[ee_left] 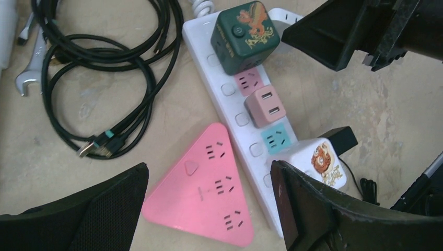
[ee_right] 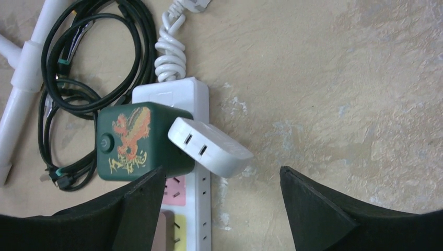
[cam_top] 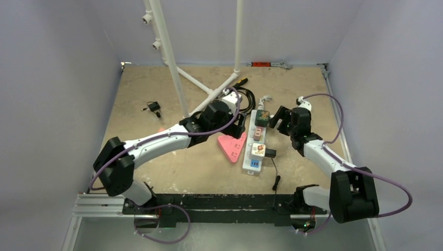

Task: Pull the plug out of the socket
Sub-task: Move the socket to the center of the board, then remove the plug from the socket.

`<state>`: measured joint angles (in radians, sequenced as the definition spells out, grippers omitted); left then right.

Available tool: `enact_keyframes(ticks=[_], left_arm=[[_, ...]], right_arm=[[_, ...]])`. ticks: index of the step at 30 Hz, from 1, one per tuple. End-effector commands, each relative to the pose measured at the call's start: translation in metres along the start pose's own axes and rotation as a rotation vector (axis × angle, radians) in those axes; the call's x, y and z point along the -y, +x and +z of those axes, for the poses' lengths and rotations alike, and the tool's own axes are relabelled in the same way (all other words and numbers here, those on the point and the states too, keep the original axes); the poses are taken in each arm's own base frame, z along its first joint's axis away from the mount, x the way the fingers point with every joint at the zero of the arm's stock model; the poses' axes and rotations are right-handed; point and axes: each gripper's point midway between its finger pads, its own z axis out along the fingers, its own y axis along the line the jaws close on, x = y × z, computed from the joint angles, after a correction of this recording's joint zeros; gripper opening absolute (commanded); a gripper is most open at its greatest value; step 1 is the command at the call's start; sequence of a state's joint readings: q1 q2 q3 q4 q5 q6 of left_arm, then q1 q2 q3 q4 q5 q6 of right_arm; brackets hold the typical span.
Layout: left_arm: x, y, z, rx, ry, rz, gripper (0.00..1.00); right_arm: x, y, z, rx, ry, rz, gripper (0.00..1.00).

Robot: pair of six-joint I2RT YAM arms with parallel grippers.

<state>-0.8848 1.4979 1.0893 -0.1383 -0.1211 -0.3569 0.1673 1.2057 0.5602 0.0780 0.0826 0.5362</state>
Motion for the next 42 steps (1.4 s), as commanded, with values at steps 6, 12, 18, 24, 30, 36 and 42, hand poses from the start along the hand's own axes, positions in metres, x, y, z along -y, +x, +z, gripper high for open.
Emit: enact_keyframes(ticks=[6,12,18,24,30,36,42], left_arm=[[0.043,-0.038,0.06,0.022,0.08,-0.009,0.86],[0.055,-0.027,0.107,-0.024,0.059,-0.028,0.86],[0.052,-0.012,0.14,-0.057,-0.015,-0.012,0.89],[0.052,-0.006,0.155,-0.059,-0.028,-0.016,0.9],[0.062,-0.009,0.166,-0.05,0.001,-0.039,0.9],[0.055,-0.005,0.184,-0.068,-0.066,0.008,0.89],[0.048,0.004,0.188,-0.099,-0.096,0.058,0.7]], right_arm=[[-0.006,-0.033,-0.015,0.094,-0.014,0.032,0.87],[0.021,-0.049,-0.043,0.163,0.072,0.095,0.96],[0.038,-0.056,-0.064,0.222,0.136,0.139,0.99],[0.034,-0.056,-0.071,0.236,0.104,0.145,0.99],[0.032,-0.055,-0.07,0.228,0.092,0.138,0.99],[0.031,-0.056,-0.07,0.233,0.088,0.136,0.99],[0.03,-0.056,-0.071,0.238,0.08,0.133,0.99]])
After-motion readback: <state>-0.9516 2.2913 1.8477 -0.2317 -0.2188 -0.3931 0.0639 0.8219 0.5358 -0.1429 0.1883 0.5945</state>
